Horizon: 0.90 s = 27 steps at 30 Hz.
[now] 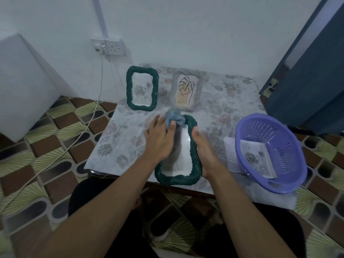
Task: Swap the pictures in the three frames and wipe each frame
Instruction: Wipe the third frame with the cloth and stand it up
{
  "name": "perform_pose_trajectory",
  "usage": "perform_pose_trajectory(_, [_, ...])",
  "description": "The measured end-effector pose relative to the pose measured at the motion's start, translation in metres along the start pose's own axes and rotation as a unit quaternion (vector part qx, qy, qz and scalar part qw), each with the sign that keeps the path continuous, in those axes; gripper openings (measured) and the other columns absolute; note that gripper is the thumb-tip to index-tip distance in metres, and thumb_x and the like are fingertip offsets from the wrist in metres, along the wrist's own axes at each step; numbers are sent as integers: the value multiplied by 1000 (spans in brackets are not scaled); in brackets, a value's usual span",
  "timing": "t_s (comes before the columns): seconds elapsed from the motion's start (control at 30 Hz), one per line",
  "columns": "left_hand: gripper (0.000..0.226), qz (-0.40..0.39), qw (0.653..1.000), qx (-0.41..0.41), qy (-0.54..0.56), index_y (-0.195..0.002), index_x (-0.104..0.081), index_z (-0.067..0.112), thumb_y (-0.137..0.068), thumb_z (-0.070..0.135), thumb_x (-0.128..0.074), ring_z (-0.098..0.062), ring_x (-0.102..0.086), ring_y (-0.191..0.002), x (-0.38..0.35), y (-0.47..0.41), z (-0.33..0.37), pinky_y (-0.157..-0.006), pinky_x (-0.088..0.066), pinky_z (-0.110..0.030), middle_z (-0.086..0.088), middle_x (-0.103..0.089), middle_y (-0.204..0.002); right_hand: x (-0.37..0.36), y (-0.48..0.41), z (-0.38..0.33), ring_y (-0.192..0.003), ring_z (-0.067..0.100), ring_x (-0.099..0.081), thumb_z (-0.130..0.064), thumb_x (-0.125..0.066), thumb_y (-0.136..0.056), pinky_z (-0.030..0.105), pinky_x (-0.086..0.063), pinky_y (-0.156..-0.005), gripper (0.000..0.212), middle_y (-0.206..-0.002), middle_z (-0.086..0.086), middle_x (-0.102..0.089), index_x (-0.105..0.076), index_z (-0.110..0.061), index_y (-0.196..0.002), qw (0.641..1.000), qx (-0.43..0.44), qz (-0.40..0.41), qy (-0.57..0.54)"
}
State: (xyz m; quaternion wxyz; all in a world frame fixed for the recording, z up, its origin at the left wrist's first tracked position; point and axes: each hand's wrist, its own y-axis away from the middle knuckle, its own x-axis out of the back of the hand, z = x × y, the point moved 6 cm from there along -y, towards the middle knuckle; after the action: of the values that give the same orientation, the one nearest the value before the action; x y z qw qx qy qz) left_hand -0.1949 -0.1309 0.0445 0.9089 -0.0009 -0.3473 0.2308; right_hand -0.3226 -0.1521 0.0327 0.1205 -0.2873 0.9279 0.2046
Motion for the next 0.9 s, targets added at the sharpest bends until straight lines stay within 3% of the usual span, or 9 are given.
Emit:
perform_pose_trajectory(0.1, [57, -39, 995, -77, -41, -153, -28, 34, -100, 52, -13, -9, -3, -150, -13, 8, 13, -121, 2, -40, 14, -20, -161, 4, -2, -4, -109, 10, -67, -47, -37, -103, 28, -54, -90, 38, -116, 0, -72, -65, -26, -118, 998, 28, 31, 37])
perform_pose_trajectory(0.17, [60, -46, 991, -115, -57, -154, -21, 34, -99, 55, -9, -8, -2, -150, -17, 12, 17, -121, 4, -37, 18, -16, -161, 7, -4, -4, -114, 15, -65, -46, -38, -102, 33, -52, -98, 41, -120, 3, -71, -66, -22, -119, 997, 42, 50, 50])
perform_pose_trajectory(0.27, [69, -54, 987, -118, -93, -154, -27, 29, -96, 57, -4, -10, -8, -150, -16, 10, 13, -121, 2, -38, 11, -24, -160, 7, -2, -9, -104, 1, -67, -38, -42, -103, 20, -53, -91, 31, -111, -7, -72, -65, -21, -116, 992, 84, 59, 80])
perform_pose_trajectory(0.4, [54, -74, 993, -57, -79, -153, -29, 25, -105, 42, -12, -16, -11, -151, -10, 3, 2, -122, 4, -43, 2, -31, -159, 8, 4, -13, -58, -3, -53, -20, -56, -100, 14, -42, -58, 13, -64, -20, -59, -66, -16, -91, 975, 144, 46, 165])
perform_pose_trajectory(0.5, [45, -119, 989, 61, -56, -140, -48, 13, -107, 25, -19, -28, -29, -144, -7, -4, -17, -120, -11, -50, -13, -46, -147, 12, 10, -10, -51, 4, -33, -20, -62, -97, 18, -28, -50, 31, -55, -12, -35, -48, -12, -70, 960, 154, 31, 230])
perform_pose_trajectory(0.6, [40, -136, 975, 176, 12, -94, -54, 11, -107, 30, -20, -30, -54, -103, -7, -4, -26, -88, -38, -38, -18, -57, -106, 11, 10, -4, -55, 11, -34, -25, -63, -96, 23, -27, -51, 31, -60, -4, -33, -47, -11, -73, 952, 147, 27, 267])
perform_pose_trajectory(0.77, [42, -83, 979, 161, 94, -85, -51, 14, -107, 35, -23, -20, -51, -84, -10, 2, -12, -63, -35, -25, -4, -55, -85, 10, 10, -4, -46, 5, -26, -41, -50, -100, 22, -23, -47, 44, -50, -13, -27, -34, -19, -66, 953, 122, 49, 272])
perform_pose_trajectory(0.83, [34, -67, 984, 105, 129, -99, -54, 17, -108, 33, -25, -19, -53, -97, -13, 6, -3, -72, -39, -21, -5, -59, -101, 9, 7, -7, -47, 6, -31, -54, -41, -97, 23, -28, -50, 55, -52, -8, -32, -42, -7, -68, 950, 120, 59, 282])
perform_pose_trajectory(0.9, [40, -68, 989, 27, 126, -129, -52, 19, -107, 37, -24, -24, -45, -129, -22, 11, 7, -109, -32, -32, -9, -53, -135, 8, 4, -7, -58, 16, -53, -57, -35, -98, 34, -43, -59, 65, -63, 5, -55, -60, 3, -86, 951, 115, 64, 281])
